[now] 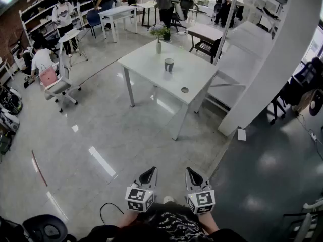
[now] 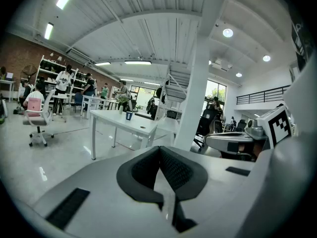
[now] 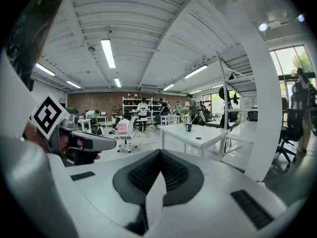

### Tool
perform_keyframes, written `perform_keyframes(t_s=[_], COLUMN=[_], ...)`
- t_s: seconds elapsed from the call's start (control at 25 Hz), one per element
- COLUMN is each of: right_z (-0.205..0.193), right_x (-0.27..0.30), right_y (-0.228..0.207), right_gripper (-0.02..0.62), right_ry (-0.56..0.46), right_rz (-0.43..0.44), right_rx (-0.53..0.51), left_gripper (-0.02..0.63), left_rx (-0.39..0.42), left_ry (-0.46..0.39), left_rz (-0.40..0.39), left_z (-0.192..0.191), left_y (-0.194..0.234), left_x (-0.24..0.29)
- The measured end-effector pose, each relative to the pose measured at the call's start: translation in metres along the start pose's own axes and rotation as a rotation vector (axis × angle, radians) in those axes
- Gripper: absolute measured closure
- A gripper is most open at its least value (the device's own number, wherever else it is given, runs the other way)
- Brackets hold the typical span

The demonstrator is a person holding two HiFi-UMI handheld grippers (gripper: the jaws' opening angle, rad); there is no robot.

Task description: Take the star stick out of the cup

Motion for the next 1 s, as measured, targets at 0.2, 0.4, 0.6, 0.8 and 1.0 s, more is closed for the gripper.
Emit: perform_keyframes(t_s=[0.2,0.4,0.6,0.8,1.0], right_z=[0.004,0.005,0.007,0.007,-0.003], right_x=[-0.005,-0.003,0.008,0.017,0.026], right_y=[0.001,0.005,0.024,0.041,0.05], right_gripper=[0.589,0.589,0.589,0.588,0.588], right_ry=[0.003,0.0,-0.001,-0.03,-0.036], right_rz=[-0.029,-0.041,-0.05,-0.079,-0.099], right_rx=[0.001,0.009,0.005,0.056,0.083], left_gripper=[0.586,0.586,0.586,0.586,0.586], left_rx=[0.0,0.005,0.009,0.019,0.025], left_ry=[-0.008,-0.016,-0.023,-0.026,-0.016], left_rz=[0.015,0.043,0.026,0.011,0.014], left_z=[0.004,0.005,0.008,0.009,0.002], left_y=[0.004,0.014,0.033,0.057,0.076], left_x=[-0.01,-0.016,-0.023,-0.034,-0.036])
Point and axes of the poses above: the fingertips, and each gripper's own axes: x forward along the fingers, y to its left, z out of its top, the point moved 8 cm from there along -x, backward along the fingers, and after that the axes turned 2 degrees about x, right-handed, at the moved point
